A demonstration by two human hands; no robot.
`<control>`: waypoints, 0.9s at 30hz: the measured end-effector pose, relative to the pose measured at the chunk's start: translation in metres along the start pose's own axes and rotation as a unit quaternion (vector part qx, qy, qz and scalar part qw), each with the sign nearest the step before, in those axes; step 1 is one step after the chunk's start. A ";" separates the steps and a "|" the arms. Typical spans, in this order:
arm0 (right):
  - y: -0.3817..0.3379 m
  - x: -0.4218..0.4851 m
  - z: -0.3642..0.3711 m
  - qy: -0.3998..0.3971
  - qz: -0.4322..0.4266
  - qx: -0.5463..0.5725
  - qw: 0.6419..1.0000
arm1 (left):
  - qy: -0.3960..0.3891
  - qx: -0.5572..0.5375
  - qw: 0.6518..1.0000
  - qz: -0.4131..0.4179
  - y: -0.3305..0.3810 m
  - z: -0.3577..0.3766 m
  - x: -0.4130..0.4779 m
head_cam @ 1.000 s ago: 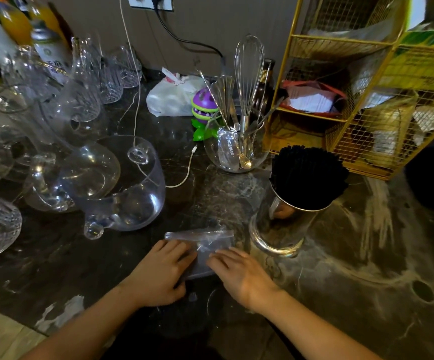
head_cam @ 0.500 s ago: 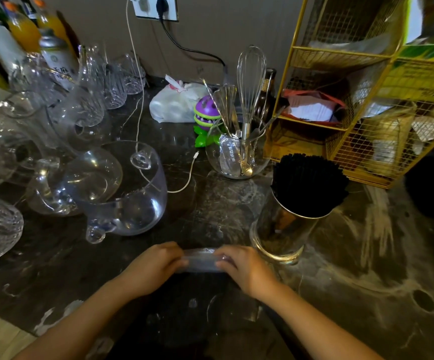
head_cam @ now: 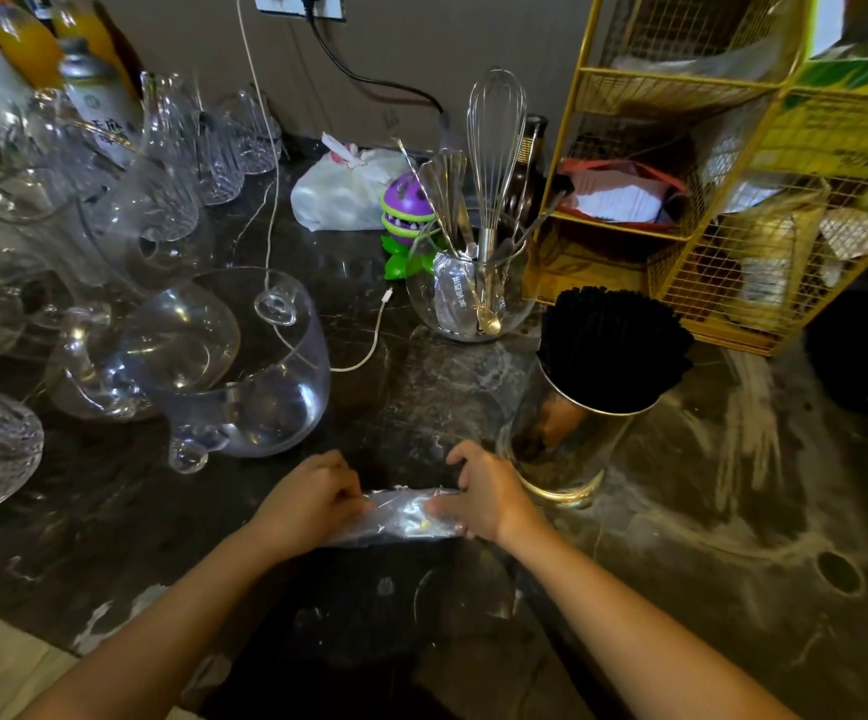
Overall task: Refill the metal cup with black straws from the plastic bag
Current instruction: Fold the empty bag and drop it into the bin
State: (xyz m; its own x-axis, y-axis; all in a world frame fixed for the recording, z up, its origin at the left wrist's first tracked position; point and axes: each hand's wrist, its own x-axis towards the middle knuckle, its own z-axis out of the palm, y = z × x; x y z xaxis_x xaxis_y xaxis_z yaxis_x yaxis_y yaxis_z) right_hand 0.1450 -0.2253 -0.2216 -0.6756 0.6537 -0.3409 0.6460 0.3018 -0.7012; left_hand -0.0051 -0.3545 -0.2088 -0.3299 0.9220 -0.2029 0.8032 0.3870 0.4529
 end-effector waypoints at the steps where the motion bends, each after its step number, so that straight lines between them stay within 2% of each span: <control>1: -0.001 0.002 0.001 -0.008 0.009 0.002 1.000 | -0.003 -0.011 1.000 -0.002 -0.001 0.000 0.002; 4: -0.005 0.005 -0.001 -0.048 0.035 0.007 0.998 | -0.010 -0.058 0.998 -0.018 -0.003 -0.002 0.005; 7: -0.007 0.006 -0.002 -0.060 0.025 -0.025 0.998 | -0.047 -0.077 0.995 -0.036 -0.003 -0.004 0.009; 12: -0.006 0.002 -0.003 -0.046 0.004 -0.052 0.998 | -0.131 -0.062 0.989 -0.026 -0.001 -0.011 0.016; 18: -0.007 -0.008 -0.005 -0.096 -0.003 -0.045 0.994 | -0.207 -0.003 0.978 -0.002 0.007 -0.018 0.017; 23: -0.005 -0.025 -0.010 -0.090 -0.006 -0.010 0.996 | -0.200 0.029 0.976 0.079 0.014 -0.021 0.017; 27: -0.001 -0.042 -0.018 -0.019 -0.006 0.008 1.000 | -0.155 0.030 0.979 0.127 0.027 -0.020 0.020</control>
State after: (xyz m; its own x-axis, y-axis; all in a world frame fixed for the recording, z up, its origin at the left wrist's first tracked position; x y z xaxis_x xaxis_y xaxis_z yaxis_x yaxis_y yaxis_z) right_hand 0.1793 -0.2401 -0.1952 -0.6967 0.6229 -0.3557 0.6321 0.2988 -0.7149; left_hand 0.0000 -0.3248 -0.1833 0.0437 0.9367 -0.3475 0.8703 0.1351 0.4736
